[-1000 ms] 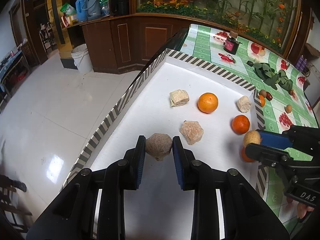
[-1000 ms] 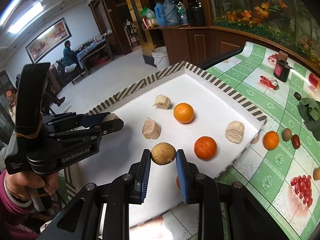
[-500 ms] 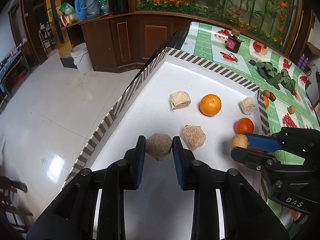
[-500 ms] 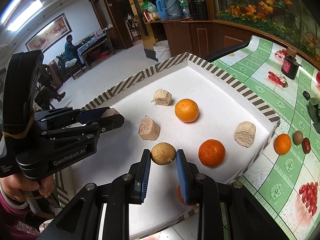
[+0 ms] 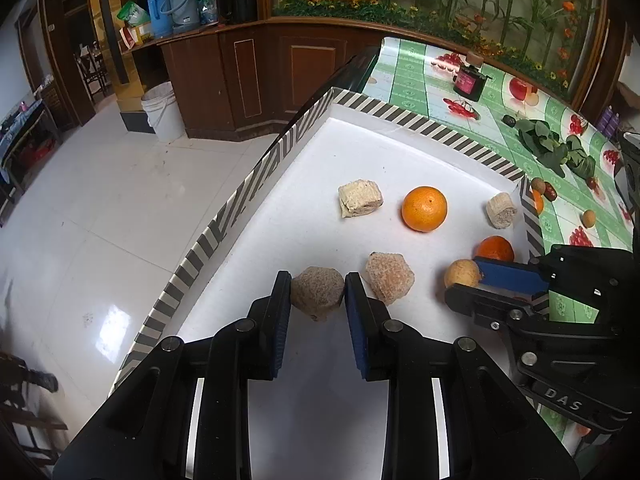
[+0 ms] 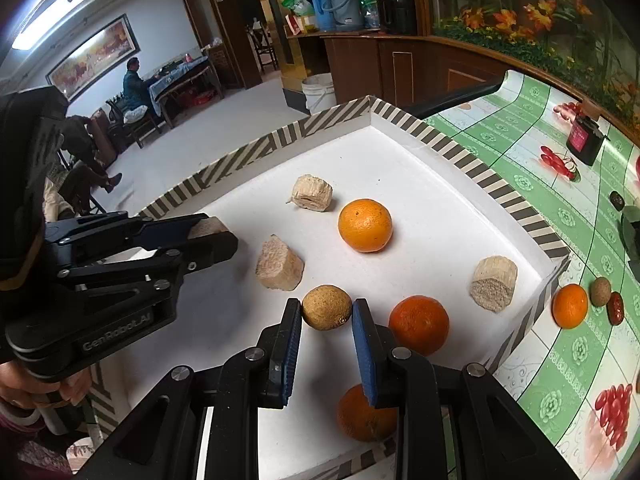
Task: Organize fruits
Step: 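Drop the brown cake in the tray with the left gripper while the right releases a tan ball, then grasp an orange with the left gripper while the right gripper grasps another tan ball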
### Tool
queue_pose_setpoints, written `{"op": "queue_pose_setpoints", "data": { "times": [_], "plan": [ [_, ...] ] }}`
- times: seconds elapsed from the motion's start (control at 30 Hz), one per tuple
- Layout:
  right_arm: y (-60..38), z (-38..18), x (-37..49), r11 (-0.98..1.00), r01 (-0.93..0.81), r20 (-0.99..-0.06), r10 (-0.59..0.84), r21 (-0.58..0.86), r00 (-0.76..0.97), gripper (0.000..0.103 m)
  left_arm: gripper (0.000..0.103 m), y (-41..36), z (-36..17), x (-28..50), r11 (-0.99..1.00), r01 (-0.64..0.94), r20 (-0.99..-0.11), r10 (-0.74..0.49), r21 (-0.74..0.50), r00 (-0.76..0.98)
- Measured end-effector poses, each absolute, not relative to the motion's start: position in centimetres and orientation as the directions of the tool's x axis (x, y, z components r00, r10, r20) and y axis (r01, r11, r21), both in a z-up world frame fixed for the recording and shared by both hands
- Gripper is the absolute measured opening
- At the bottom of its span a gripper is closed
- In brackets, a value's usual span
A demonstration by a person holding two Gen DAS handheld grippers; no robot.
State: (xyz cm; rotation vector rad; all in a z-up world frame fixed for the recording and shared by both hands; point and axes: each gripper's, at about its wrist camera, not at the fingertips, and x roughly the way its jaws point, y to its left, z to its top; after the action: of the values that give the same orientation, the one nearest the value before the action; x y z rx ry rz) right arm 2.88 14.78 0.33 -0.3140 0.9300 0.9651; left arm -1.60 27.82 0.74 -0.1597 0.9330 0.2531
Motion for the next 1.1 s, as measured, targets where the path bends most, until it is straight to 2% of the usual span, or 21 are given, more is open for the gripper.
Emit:
{"op": "queue_pose_setpoints", "data": {
  "times": [0.23,0.27,0.3,0.37,0.63,0.87,1.1],
  "plan": [
    [15.3,-0.7,3.1,0.564,-0.815,-0.805,0.542,0.137,0.24,0.027,0.029,28.2,0.3,-1.6,0.949,-0.313,-0.831,0.143,-0.039,0.538],
    [15.1,-0.6,3.2,0.567,-0.812,-0.804,0.544,0.14,0.242,0.028,0.036,28.1,0.3,-1.7,0.949,-0.314,-0.832,0.142,-0.041,0.537],
    [14.8,-0.4,3.2,0.57,-0.808,-0.802,0.548,0.148,0.239,0.029,0.048,28.1,0.3,-1.8,0.948,-0.315,-0.832,0.142,-0.041,0.536],
    [14.2,0.0,3.2,0.572,-0.804,-0.794,0.56,0.162,0.238,0.029,0.06,27.9,0.6,-2.0,0.947,-0.319,-0.826,0.143,-0.046,0.546],
    [9.5,2.8,2.2,0.589,-0.779,-0.736,0.621,0.214,0.268,0.031,0.06,25.1,2.9,-3.2,0.953,-0.302,-0.781,0.167,-0.03,0.602],
    [3.5,4.0,1.8,0.664,-0.719,-0.715,0.604,0.206,0.353,0.031,0.06,20.8,4.4,-3.3,0.972,-0.23,-0.756,0.12,-0.042,0.643],
    [-2.7,2.8,3.7,0.755,-0.623,-0.727,0.544,0.205,0.419,0.031,0.06,16.0,4.8,-2.3,0.985,-0.143,-0.759,0.025,-0.091,0.651]
  ]
}}
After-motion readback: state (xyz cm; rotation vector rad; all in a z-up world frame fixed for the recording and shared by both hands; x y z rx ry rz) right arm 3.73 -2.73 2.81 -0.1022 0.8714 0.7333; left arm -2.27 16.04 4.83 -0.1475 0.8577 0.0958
